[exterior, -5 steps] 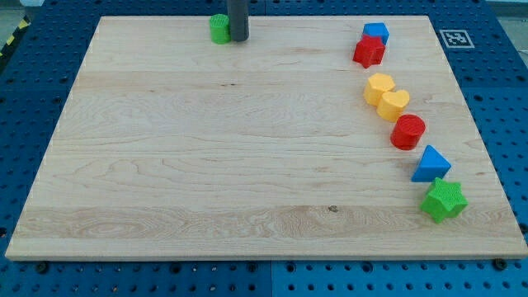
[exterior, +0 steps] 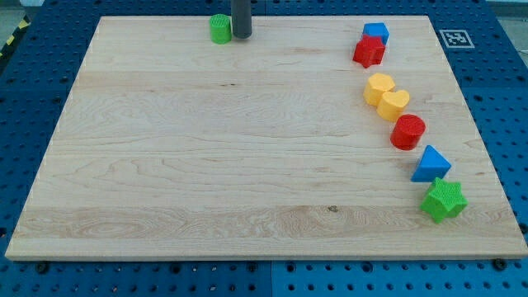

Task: Move the green circle to the top left

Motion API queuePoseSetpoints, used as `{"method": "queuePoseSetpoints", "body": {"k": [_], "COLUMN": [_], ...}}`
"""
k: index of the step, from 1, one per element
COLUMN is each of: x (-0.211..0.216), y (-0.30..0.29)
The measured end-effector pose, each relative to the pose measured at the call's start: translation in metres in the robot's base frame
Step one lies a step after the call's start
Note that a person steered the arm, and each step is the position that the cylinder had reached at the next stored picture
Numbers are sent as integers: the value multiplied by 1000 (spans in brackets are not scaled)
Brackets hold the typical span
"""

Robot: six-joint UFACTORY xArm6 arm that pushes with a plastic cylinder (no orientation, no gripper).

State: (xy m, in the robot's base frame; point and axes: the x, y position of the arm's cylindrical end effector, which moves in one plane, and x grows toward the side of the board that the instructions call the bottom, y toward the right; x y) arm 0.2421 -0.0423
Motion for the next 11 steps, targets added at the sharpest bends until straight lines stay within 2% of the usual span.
{"method": "queuePoseSetpoints", "body": {"k": [5, 9, 10, 11], "x": [-14, -14, -7, 40], "y": [-23, -114, -110, -68]}}
